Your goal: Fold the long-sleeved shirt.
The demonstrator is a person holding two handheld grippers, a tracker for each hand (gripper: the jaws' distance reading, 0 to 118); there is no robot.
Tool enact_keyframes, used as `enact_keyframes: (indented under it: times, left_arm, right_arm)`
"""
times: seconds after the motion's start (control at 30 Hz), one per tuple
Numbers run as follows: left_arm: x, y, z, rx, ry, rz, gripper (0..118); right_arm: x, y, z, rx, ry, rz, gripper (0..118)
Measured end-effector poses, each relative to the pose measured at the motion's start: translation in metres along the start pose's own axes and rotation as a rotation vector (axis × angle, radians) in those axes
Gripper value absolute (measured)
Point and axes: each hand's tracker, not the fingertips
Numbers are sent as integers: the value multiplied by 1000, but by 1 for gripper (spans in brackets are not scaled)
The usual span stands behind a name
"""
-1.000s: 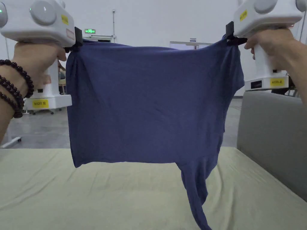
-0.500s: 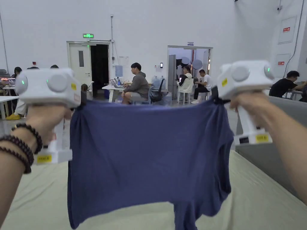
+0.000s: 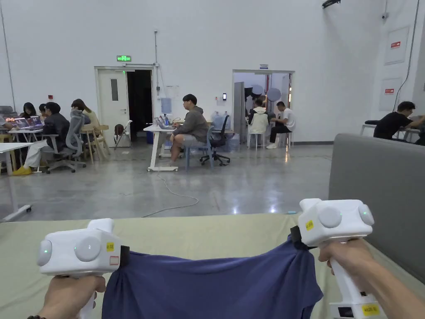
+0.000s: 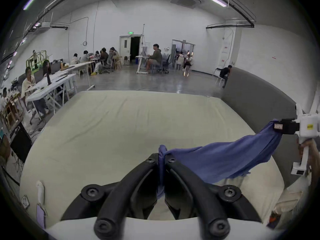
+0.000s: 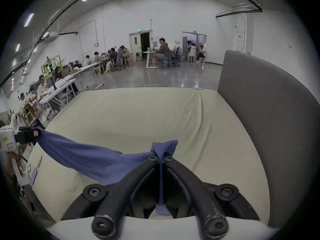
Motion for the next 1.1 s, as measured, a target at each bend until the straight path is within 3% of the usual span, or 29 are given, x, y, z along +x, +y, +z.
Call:
enact_keyframes:
  times: [0.1, 0.3, 0.47, 0.67, 0.83, 0.97, 1.0, 1.03, 1.1]
  left_arm:
    - [-1, -19, 35, 13, -38, -32, 0]
    - [3, -110, 86, -168, -56, -106, 0]
    - [0, -217, 119, -307, -44, -189, 0]
    - [-11, -325, 143, -669, -133, -234, 0]
    - [-9, -357, 159, -788, -153, -309, 0]
    - [-8, -358, 155, -784, -167, -283, 0]
    - [-8, -355, 155, -775, -165, -274, 5]
    - [-10, -350, 154, -749, -164, -251, 21]
    - [-26, -340, 150, -679, -183, -233, 42]
  right_arm:
    - [-3, -28, 37, 23, 19, 51, 0]
    - [-8, -135, 81, -80, 75, 109, 0]
    - [-12, -261, 108, -251, 128, 129, 0]
    - [-18, -386, 129, -551, 199, 217, 0]
    - [-27, -426, 140, -706, 268, 288, 0]
    - [-28, -425, 137, -693, 246, 270, 2]
    - [-27, -423, 138, -683, 234, 252, 27]
    - [-25, -415, 142, -654, 224, 230, 63]
    - [-21, -401, 152, -615, 250, 226, 88]
